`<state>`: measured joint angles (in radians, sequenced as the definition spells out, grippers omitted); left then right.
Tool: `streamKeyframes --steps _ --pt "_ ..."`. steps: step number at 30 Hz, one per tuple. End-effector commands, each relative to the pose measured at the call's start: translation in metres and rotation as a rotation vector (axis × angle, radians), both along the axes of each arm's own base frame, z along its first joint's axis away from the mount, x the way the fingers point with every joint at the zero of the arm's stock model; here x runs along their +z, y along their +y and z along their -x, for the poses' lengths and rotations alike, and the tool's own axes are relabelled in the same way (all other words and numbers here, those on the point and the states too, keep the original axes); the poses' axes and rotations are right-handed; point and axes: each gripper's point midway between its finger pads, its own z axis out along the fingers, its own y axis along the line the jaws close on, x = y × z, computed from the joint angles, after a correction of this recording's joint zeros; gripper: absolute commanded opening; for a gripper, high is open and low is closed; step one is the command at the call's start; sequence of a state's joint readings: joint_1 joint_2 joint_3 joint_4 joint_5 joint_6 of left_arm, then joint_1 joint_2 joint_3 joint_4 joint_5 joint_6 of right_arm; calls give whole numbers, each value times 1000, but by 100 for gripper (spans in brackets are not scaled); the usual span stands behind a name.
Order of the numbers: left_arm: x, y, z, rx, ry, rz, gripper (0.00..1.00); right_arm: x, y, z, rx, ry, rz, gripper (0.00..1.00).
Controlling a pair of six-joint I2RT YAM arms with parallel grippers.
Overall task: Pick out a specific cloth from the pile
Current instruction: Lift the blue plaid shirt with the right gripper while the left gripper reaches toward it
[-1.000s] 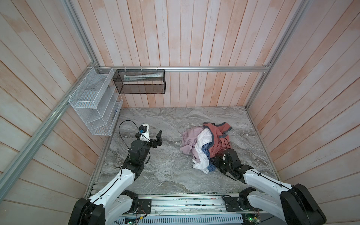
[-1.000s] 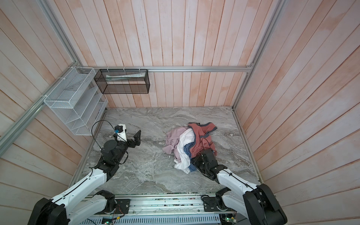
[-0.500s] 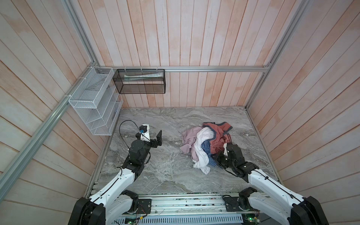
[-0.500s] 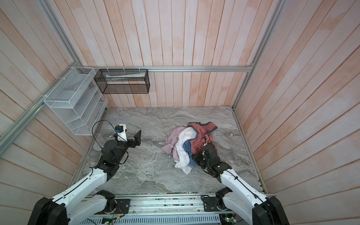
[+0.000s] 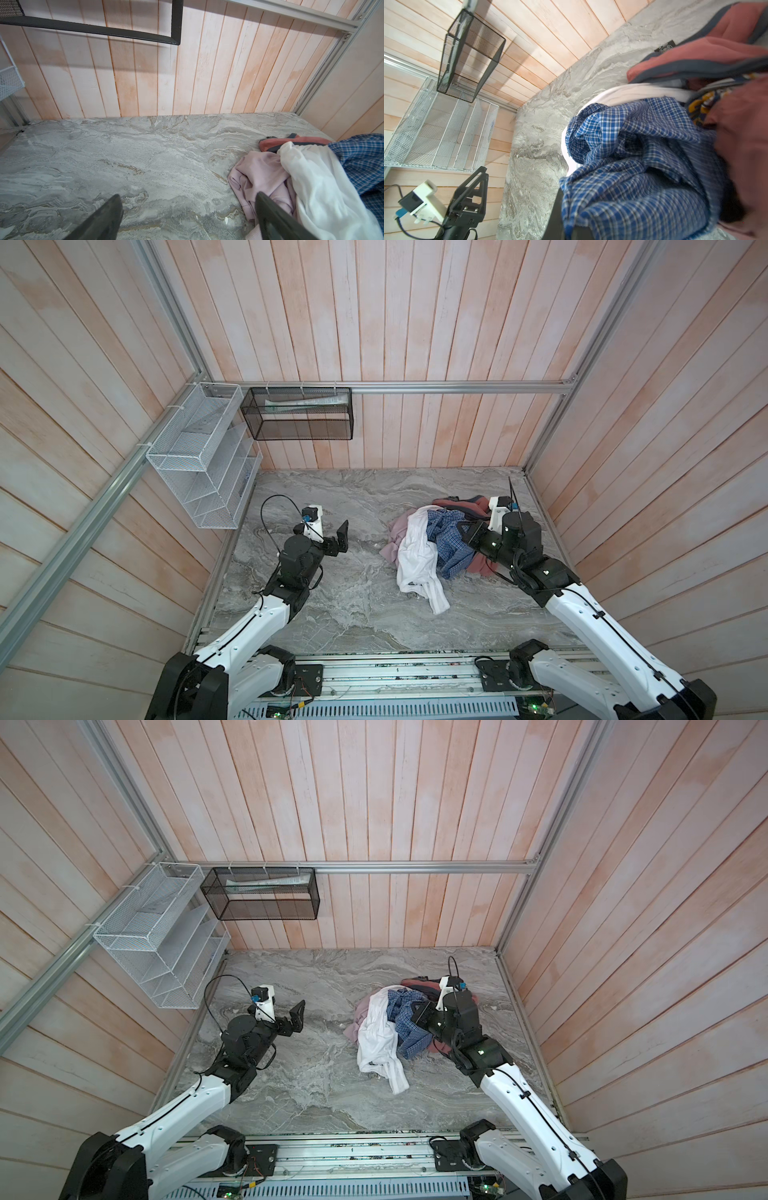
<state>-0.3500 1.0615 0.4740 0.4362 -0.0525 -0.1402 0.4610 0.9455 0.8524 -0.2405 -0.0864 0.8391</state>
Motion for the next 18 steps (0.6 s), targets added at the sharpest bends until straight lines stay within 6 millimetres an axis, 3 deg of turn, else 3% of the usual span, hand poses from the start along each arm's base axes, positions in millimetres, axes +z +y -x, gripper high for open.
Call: streamKeyframes --steps 1,8,18 --pt "12 -11 -2 -42 -8 21 100 39 5 -1 22 -128 53 0" --pt "21 -30 1 -94 -33 6 100 104 13 1 42 -288 95 0" --pt "38 -81 9 -280 -63 15 100 200 12 9 22 -533 120 0"
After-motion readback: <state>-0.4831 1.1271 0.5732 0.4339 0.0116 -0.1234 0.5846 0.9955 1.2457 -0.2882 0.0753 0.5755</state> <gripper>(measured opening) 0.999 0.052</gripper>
